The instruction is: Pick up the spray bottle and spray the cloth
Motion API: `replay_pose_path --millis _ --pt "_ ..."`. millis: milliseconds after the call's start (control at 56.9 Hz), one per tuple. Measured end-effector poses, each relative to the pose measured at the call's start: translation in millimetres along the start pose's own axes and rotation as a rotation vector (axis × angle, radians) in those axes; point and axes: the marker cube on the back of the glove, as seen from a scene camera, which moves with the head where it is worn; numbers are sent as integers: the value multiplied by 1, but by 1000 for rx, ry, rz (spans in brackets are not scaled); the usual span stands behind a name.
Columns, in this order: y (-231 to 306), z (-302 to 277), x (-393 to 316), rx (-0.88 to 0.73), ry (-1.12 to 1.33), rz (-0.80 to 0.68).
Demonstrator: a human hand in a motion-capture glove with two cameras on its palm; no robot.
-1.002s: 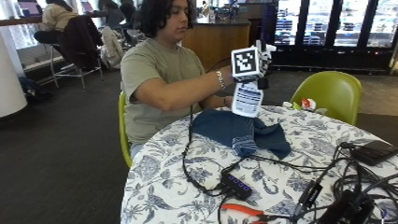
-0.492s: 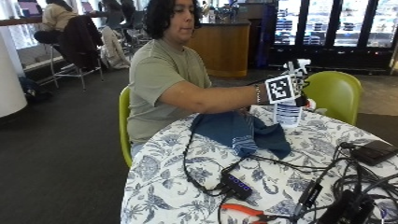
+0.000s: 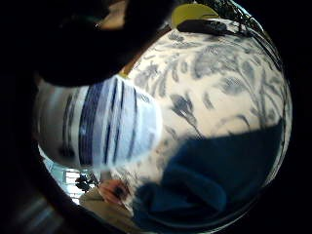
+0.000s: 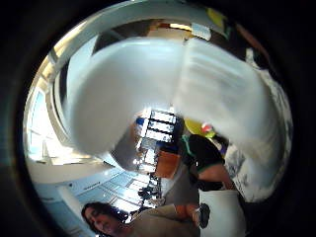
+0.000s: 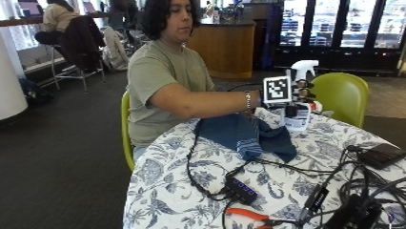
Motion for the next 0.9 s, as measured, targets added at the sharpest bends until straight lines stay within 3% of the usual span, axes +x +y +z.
replay_pose_path --millis 299,439,597,896 --pt "152 -75 -32 -271 449 -218" --pt "216 -108 -39 -372 678 -253" --pt "271 -144 -39 -427 896 -215" --pt "302 -188 -27 -338 903 -83"
